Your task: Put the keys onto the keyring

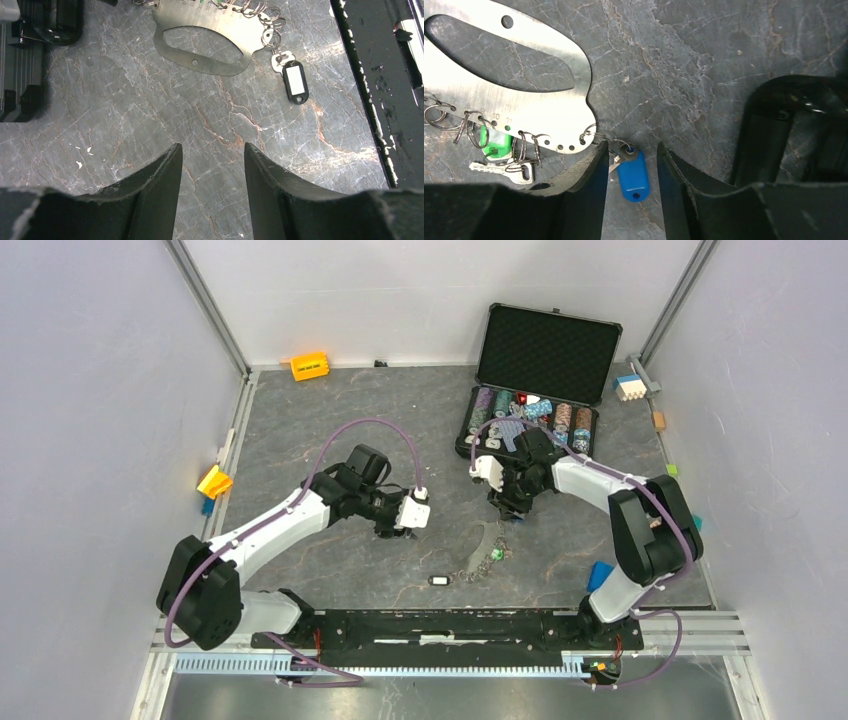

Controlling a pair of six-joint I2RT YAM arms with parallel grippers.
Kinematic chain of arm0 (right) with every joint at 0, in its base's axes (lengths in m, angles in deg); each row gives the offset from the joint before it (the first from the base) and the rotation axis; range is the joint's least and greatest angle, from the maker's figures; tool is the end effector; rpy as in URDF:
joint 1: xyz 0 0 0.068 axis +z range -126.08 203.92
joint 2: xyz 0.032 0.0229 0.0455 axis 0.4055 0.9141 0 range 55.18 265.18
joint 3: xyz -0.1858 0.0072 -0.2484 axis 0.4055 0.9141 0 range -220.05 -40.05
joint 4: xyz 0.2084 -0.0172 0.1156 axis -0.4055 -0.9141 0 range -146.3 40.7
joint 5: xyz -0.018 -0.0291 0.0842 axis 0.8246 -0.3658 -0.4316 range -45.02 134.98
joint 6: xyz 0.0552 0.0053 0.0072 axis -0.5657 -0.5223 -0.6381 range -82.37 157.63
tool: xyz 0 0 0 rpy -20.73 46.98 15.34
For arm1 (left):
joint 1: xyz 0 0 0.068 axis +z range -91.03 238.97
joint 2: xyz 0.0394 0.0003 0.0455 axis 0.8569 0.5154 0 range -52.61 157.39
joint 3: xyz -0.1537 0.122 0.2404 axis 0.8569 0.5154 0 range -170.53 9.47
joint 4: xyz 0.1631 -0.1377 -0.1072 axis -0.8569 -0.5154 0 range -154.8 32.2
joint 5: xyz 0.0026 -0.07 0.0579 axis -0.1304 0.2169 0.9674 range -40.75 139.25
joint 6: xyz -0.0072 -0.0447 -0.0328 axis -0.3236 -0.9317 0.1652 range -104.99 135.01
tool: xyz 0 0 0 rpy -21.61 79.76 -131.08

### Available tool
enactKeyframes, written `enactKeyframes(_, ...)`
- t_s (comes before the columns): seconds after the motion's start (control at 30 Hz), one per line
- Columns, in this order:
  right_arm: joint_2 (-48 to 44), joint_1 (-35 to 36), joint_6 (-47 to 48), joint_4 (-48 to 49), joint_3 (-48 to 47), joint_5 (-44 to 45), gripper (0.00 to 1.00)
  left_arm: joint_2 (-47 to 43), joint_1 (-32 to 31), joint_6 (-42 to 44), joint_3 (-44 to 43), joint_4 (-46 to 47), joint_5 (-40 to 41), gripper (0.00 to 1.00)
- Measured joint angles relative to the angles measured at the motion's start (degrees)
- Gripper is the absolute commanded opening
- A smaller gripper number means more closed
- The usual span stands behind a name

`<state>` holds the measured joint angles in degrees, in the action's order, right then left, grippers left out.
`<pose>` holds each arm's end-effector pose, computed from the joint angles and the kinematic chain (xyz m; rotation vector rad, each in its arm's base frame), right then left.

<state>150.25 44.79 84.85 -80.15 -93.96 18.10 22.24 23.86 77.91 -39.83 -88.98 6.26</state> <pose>0.2610 0.1182 0.2117 -1.5873 2.1677 0.5276 0.1665 -0.1492 0.2790 1.9278 1.3143 -0.7196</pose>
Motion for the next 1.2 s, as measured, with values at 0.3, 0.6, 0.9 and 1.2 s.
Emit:
enactKeyframes(0.3,-7.69,-2.45,1.51,-4.02,-0.33,-0.11,0.5,2.27,0.83,-0.04,-1.36,-0.07,-0.28,0.57)
enactKeyframes(0.6,-13.2,-3.74,2.97,-7.91,3.67,-7.93,0.44,3.26,1.36,-0.22,-3.58,-0.02,-2.01,0.57)
enactKeyframes(0.9,-4.57,-5.49,4.87,-11.04,5.16,-16.26,0.43,3.23,1.36,-0.26,-3.63,-0.02,-3.63,0.57)
enactKeyframes(1.2,-2.64,-6.78,5.75,-11.45,5.16,-18.29,0.4,3.21,1.36,-0.31,-3.63,0.0,-4.11,0.58)
